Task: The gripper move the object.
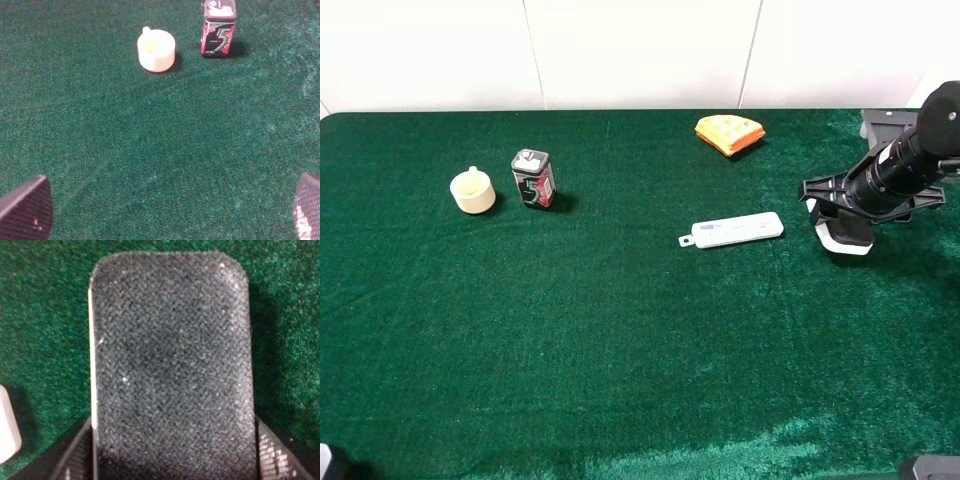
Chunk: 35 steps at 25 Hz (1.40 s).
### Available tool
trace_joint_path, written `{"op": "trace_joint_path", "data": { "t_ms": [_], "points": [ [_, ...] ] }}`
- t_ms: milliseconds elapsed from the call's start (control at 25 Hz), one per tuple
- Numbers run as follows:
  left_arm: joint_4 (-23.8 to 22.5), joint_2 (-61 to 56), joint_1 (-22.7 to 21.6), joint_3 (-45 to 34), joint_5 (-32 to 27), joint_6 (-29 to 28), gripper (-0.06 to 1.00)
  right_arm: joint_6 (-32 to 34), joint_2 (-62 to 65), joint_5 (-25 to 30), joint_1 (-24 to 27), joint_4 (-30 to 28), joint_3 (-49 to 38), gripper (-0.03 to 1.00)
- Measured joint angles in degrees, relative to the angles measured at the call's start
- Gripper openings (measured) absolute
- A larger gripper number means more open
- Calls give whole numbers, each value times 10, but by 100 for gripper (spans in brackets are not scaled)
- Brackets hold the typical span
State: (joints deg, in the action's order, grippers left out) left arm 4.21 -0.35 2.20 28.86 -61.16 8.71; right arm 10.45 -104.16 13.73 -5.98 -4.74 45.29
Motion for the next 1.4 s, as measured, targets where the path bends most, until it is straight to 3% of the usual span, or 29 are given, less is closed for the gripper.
{"op": "trace_joint_path", "data": {
  "t_ms": [520, 640, 800, 1200, 1400],
  "points": [
    [0, 0, 0, 0, 0, 0, 97, -1, 0, 9, 1, -2, 0, 46],
    [0, 0, 0, 0, 0, 0, 97, -1, 0, 12, 1, -1, 0, 62],
    [0, 0, 0, 0, 0, 0, 97, -1, 0, 16, 1, -1, 0, 68],
    [0, 0, 0, 0, 0, 0, 97, -1, 30, 39, 1, -1, 0, 70],
    [0, 0, 0, 0, 0, 0, 97, -1, 88, 79, 1, 1, 0, 70]
  ]
}}
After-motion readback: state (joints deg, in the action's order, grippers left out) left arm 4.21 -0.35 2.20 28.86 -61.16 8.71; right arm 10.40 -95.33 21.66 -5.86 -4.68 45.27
